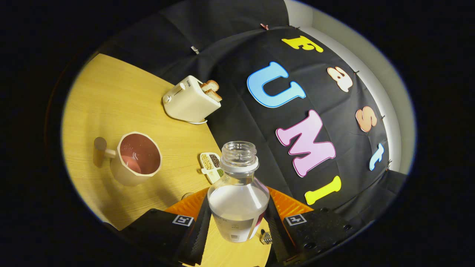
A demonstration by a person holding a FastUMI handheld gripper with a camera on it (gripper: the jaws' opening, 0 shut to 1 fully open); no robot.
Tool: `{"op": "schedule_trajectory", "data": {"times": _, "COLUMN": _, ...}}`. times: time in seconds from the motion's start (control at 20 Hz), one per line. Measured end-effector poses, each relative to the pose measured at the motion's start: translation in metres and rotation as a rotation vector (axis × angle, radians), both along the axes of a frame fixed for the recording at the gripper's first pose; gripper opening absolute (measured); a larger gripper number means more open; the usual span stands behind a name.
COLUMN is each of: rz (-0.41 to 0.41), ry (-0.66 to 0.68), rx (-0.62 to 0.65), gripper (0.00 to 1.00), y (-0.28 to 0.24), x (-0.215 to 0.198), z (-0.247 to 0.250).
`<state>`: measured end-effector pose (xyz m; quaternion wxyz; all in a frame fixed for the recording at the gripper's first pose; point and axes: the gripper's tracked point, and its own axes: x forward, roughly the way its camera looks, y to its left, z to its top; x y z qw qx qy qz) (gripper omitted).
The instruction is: Take the bottle from table, then pour the juice into the cup, finally place the bottle on the coaster
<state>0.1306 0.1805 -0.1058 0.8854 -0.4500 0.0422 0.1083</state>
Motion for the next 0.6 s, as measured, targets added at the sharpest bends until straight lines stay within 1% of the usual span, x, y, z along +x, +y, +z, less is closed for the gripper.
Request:
{"op": "schedule_trajectory", "data": {"times": 0.2, "rz": 0.004, "ry": 0.034, "rx": -0.101, "gripper": 0.74, "y": 0.001, "x": 0.006, "z": -0.017}}
{"op": "schedule_trajectory", "data": {"times": 0.3, "rz": 0.014, "ry": 0.029, "rx": -0.144, "gripper": 0.74, "y": 0.005, "x": 0.009, "z": -0.020}}
{"op": "schedule_trajectory", "data": {"times": 0.6, "rz": 0.075, "ry": 0.007, "rx": -0.328, "gripper": 0.74, "y": 0.020, "x": 0.018, "z": -0.034}}
